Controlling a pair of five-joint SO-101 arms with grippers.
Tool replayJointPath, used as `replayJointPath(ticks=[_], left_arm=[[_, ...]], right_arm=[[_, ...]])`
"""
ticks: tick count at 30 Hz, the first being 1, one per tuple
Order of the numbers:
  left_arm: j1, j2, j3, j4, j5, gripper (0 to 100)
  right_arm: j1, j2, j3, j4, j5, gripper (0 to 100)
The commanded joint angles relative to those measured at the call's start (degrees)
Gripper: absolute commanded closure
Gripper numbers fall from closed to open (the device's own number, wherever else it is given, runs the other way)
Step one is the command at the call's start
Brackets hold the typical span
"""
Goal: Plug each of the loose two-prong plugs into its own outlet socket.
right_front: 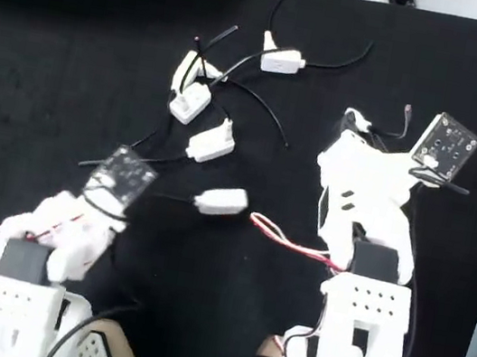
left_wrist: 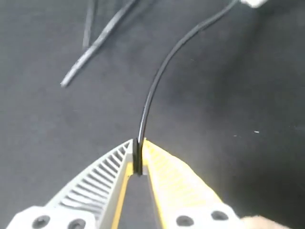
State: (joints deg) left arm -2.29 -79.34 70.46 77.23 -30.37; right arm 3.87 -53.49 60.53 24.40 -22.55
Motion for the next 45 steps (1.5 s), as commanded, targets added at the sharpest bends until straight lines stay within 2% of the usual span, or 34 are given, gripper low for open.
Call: replayJointPath(ticks=[1, 3, 4, 7, 11, 18, 28, 37, 45], left_arm=[[-4.7, -6.9, 0.1, 0.6, 0.0, 79], [-6.3, -8.1, 0.0, 0.3, 4.7, 67], [-6.5, -8.5, -0.5, 0.2, 7.1, 64], [-5.8, -8.1, -3.6, 0.2, 8.3, 66], [-0.6, -6.2, -6.0, -0.4, 9.0, 66], [10.2, 6.1, -4.9, -13.4, 14.2, 66], [18.9, 26.5, -5.2, -33.3, 15.3, 66], [18.9, 43.6, -5.4, -49.6, 15.0, 66], [13.5, 49.7, -12.8, -51.4, 15.4, 66]], right_arm=[[-1.3, -0.9, -0.5, -0.9, -0.4, 98.6], [-2.5, -0.9, 0.0, -1.0, -0.4, 98.6], [-2.8, -0.9, 0.2, -1.1, -0.4, 98.6], [-2.7, -0.9, 0.3, -1.1, -0.4, 98.6], [-2.5, -0.9, 0.3, -1.1, -0.4, 98.6], [-2.4, -0.9, 0.2, -1.1, -0.4, 98.6], [-0.7, -0.9, 0.0, -1.2, -0.4, 98.6], [-1.0, -0.9, 0.0, -1.2, -0.4, 98.5], [-1.0, -0.9, 0.0, -1.2, -0.4, 98.5]])
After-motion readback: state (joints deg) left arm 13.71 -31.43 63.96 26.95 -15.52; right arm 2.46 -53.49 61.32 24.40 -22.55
